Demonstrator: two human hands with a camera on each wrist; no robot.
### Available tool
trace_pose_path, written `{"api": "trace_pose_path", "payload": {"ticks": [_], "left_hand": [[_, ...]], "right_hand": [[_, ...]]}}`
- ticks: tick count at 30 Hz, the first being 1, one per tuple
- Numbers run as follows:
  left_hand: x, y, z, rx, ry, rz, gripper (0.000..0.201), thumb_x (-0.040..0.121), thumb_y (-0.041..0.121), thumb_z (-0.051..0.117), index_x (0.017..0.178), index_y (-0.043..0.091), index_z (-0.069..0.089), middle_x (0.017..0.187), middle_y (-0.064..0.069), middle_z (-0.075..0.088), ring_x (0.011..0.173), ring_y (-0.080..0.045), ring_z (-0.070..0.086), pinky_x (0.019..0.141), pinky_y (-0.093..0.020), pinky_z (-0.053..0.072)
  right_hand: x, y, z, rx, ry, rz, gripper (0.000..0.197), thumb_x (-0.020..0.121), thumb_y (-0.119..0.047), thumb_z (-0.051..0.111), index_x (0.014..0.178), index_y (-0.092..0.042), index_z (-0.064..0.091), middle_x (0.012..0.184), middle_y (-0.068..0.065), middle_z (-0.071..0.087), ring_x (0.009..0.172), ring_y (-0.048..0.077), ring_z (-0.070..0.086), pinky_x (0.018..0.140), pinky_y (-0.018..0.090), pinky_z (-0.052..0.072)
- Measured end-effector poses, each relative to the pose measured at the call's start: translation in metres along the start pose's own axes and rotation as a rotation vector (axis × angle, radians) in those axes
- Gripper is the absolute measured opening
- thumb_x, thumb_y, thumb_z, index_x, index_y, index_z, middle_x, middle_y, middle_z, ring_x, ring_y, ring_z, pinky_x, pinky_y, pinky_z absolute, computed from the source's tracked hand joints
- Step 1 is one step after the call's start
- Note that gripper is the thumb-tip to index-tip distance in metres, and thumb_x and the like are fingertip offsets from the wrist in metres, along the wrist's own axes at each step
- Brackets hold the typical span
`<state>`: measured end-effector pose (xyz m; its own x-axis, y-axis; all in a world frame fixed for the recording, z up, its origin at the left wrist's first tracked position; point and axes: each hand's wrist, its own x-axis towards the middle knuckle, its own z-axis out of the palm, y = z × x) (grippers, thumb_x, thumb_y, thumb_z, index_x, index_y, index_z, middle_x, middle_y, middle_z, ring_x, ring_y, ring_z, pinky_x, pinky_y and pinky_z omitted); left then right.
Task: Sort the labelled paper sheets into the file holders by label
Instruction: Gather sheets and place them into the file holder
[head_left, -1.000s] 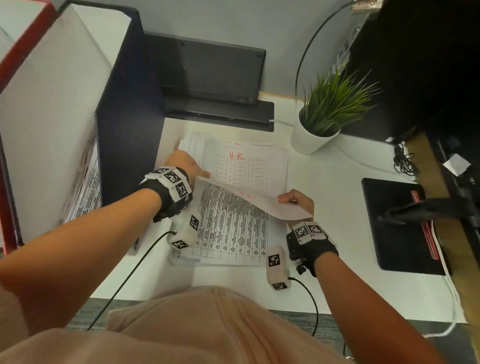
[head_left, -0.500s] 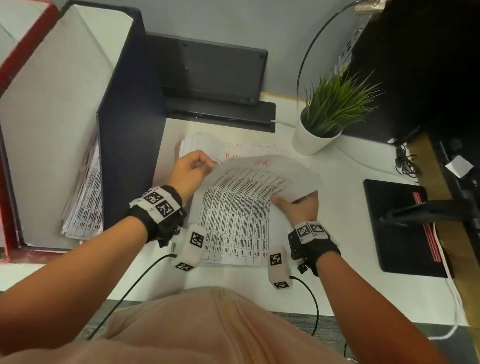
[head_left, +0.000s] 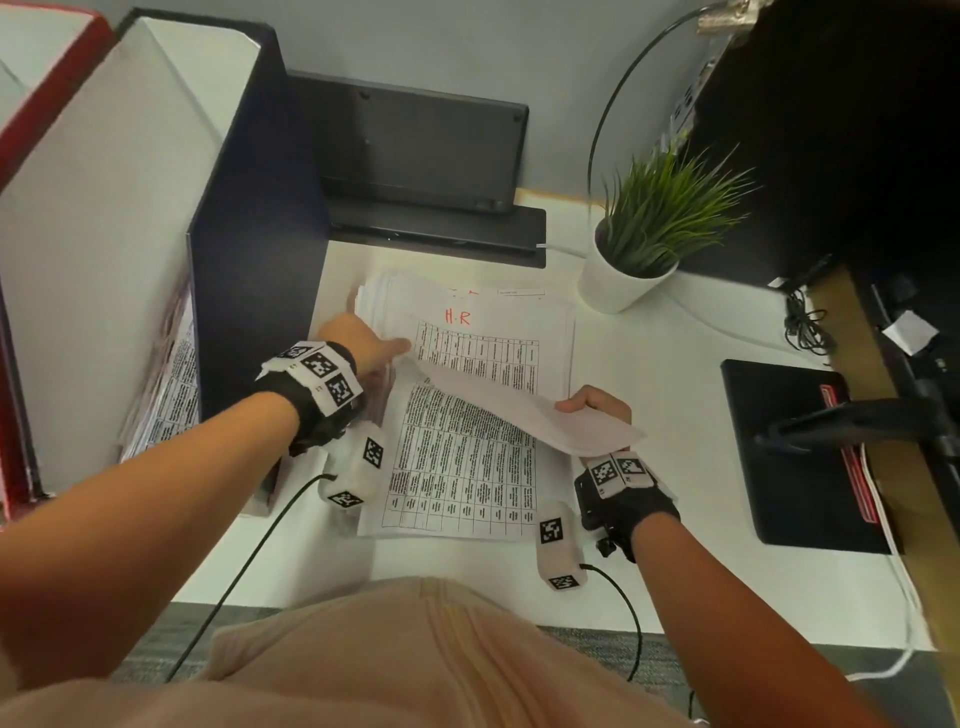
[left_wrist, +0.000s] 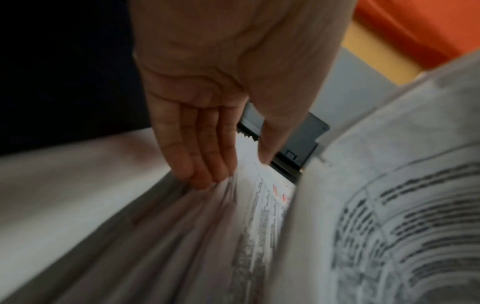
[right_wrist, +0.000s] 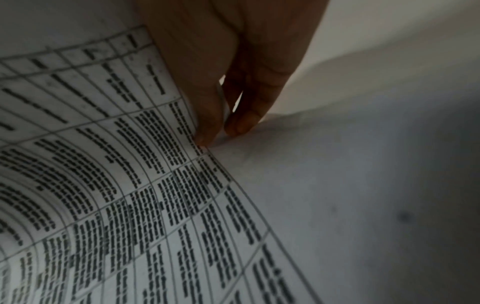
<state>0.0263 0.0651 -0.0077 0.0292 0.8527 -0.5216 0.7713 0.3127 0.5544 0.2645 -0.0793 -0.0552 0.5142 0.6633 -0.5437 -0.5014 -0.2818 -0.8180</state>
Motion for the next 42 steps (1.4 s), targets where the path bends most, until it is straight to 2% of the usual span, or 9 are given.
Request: {"api": "trace_pose_path", "payload": {"ticks": [5, 14, 19, 25, 27, 30, 35, 38, 42], "left_hand": [[-0.006, 0.011, 0.006, 0.217, 0.066, 0.075, 0.035, 0.079, 0.032, 0.073, 0.092, 0.000, 0.067, 0.092, -0.012, 0.068, 0.075, -0.025, 0.063, 0.063, -0.028, 0.049], [-0.018, 0.007, 0.006, 0.182, 0.121, 0.235, 0.018, 0.090, 0.007, 0.052, 0.093, 0.002, 0.070, 0.087, -0.013, 0.064, 0.073, -0.023, 0.054, 0.069, -0.029, 0.044], [-0.029, 0.003, 0.009, -0.131, 0.204, 0.476, 0.023, 0.092, 0.010, 0.054, 0.111, 0.004, 0.065, 0.107, -0.010, 0.067, 0.094, -0.021, 0.061, 0.086, -0.031, 0.049], [-0.034, 0.000, 0.012, -0.527, 0.038, 0.428, 0.020, 0.093, 0.000, 0.042, 0.082, 0.008, 0.057, 0.087, -0.010, 0.062, 0.081, -0.019, 0.057, 0.075, -0.030, 0.048], [-0.035, 0.000, 0.010, -0.619, -0.066, 0.384, 0.029, 0.091, -0.006, 0.039, 0.070, 0.009, 0.053, 0.078, -0.008, 0.061, 0.072, -0.018, 0.057, 0.065, -0.028, 0.046], [-0.035, 0.003, 0.006, -0.737, -0.225, 0.366, 0.033, 0.084, -0.013, 0.036, 0.061, 0.006, 0.050, 0.082, -0.018, 0.064, 0.088, -0.031, 0.063, 0.083, -0.037, 0.051], [-0.021, 0.010, -0.001, -0.711, -0.227, 0.213, 0.041, 0.089, 0.004, 0.036, 0.058, 0.014, 0.060, 0.062, 0.001, 0.063, 0.069, -0.019, 0.060, 0.064, -0.023, 0.047], [-0.007, 0.006, -0.001, -0.576, -0.065, 0.101, 0.033, 0.091, 0.025, 0.044, 0.071, 0.009, 0.064, 0.061, 0.002, 0.065, 0.058, -0.015, 0.057, 0.055, -0.023, 0.047], [0.006, -0.001, 0.000, -0.041, 0.076, 0.112, 0.031, 0.083, 0.028, 0.062, 0.083, -0.002, 0.069, 0.069, -0.008, 0.066, 0.060, -0.020, 0.059, 0.065, -0.031, 0.054]], "right_hand": [[-0.003, 0.006, 0.006, -0.038, -0.027, -0.080, 0.037, 0.069, 0.024, 0.052, 0.043, -0.002, 0.054, 0.040, -0.005, 0.054, 0.036, 0.004, 0.051, 0.038, 0.010, 0.038], [-0.006, 0.004, 0.014, -0.077, -0.044, -0.230, 0.038, 0.061, 0.025, 0.054, 0.041, -0.006, 0.057, 0.058, 0.006, 0.049, 0.052, 0.009, 0.053, 0.051, 0.016, 0.045], [-0.002, 0.005, 0.013, 0.071, -0.006, -0.051, 0.042, 0.069, 0.021, 0.045, 0.036, -0.003, 0.052, 0.049, 0.006, 0.056, 0.045, 0.017, 0.055, 0.045, 0.019, 0.049], [-0.010, 0.007, 0.014, -0.460, 0.083, -0.462, 0.039, 0.066, 0.015, 0.071, 0.062, -0.012, 0.043, 0.063, 0.005, 0.050, 0.062, 0.017, 0.048, 0.057, 0.020, 0.041], [-0.013, 0.004, 0.017, -0.408, 0.102, -0.494, 0.052, 0.058, 0.014, 0.078, 0.086, -0.012, 0.044, 0.075, -0.001, 0.054, 0.065, 0.006, 0.053, 0.054, 0.008, 0.044], [-0.016, 0.003, 0.016, -0.200, 0.012, -0.441, 0.074, 0.058, 0.019, 0.076, 0.112, -0.017, 0.042, 0.087, 0.001, 0.061, 0.072, 0.003, 0.062, 0.060, 0.010, 0.051], [-0.014, 0.003, 0.014, -0.571, 0.052, -0.405, 0.019, 0.068, -0.002, 0.079, 0.073, -0.004, 0.061, 0.068, 0.001, 0.059, 0.063, 0.008, 0.055, 0.053, 0.001, 0.037], [-0.010, 0.005, 0.010, -0.295, 0.011, -0.302, 0.039, 0.074, 0.017, 0.060, 0.048, -0.009, 0.046, 0.043, -0.009, 0.049, 0.041, -0.004, 0.047, 0.045, 0.008, 0.039], [-0.010, -0.001, 0.009, -0.002, 0.005, -0.093, 0.041, 0.065, 0.019, 0.053, 0.033, -0.006, 0.048, 0.042, -0.002, 0.049, 0.039, 0.011, 0.050, 0.038, 0.011, 0.039]]}}
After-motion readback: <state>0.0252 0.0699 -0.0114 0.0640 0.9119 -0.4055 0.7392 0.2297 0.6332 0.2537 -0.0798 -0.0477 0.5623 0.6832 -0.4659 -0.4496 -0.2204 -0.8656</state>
